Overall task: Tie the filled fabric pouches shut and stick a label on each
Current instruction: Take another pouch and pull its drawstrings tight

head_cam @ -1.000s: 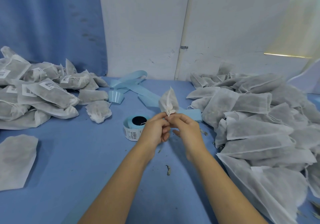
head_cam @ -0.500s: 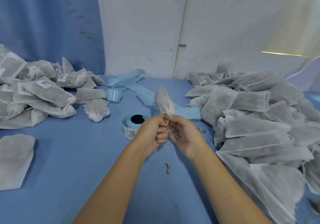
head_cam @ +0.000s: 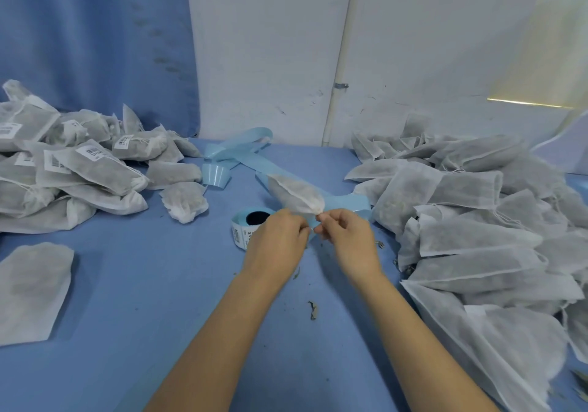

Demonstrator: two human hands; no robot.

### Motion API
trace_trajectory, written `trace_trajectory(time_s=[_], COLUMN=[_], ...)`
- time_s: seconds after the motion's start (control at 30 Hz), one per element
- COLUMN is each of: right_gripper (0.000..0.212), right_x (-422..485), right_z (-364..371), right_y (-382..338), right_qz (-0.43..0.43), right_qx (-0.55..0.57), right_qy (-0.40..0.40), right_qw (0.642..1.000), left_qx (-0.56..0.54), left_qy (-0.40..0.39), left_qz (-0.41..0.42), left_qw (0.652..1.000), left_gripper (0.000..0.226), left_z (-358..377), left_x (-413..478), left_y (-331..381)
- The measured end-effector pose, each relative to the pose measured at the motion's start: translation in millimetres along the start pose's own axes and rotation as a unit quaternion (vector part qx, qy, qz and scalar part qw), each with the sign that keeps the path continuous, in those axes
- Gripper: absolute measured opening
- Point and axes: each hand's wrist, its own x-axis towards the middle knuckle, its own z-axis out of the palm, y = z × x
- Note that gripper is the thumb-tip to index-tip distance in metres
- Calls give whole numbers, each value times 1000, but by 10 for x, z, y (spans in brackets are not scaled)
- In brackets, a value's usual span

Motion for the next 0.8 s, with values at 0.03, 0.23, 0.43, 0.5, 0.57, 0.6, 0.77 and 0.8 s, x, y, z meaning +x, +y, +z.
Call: trace_trajectory(time_s=[0.03, 0.23, 0.43, 0.5, 0.57, 0.6, 0.77, 0.8], right_gripper=[15, 22, 21, 21, 26, 30, 46, 47], right_x=[-3, -12, -8, -30, -53, -64, -96, -97], right_z=[-9, 10, 22, 20, 19, 20, 46, 53], right_y=[0, 30, 45, 19, 2, 0, 53, 60], right_qz=[-9, -75, -113, -139, -163, -172, -186, -188], right_qx=[-17, -140, -228, -243, -253, -255, -220, -204], right_qy=[5, 10, 17, 25, 35, 38, 29, 29], right_qw=[1000, 987, 967, 960, 953, 951, 957, 960], left_qx=[8, 64, 21, -28, -91, -129, -264, -277], left_qy=[9, 36, 89, 77, 69, 71, 92, 95], left_qz=[1, 7, 51, 73, 83, 81, 13, 1], left_qw=[1000, 997, 994, 994, 990, 986, 960, 956], left_gripper=[25, 28, 27, 24, 18, 15, 27, 23], left_z=[-16, -59, -54, -20, 34, 59, 103, 107], left_x=[3, 6, -26, -32, -36, -35, -10, -11], left_y=[2, 69, 117, 125, 100, 91, 111, 115])
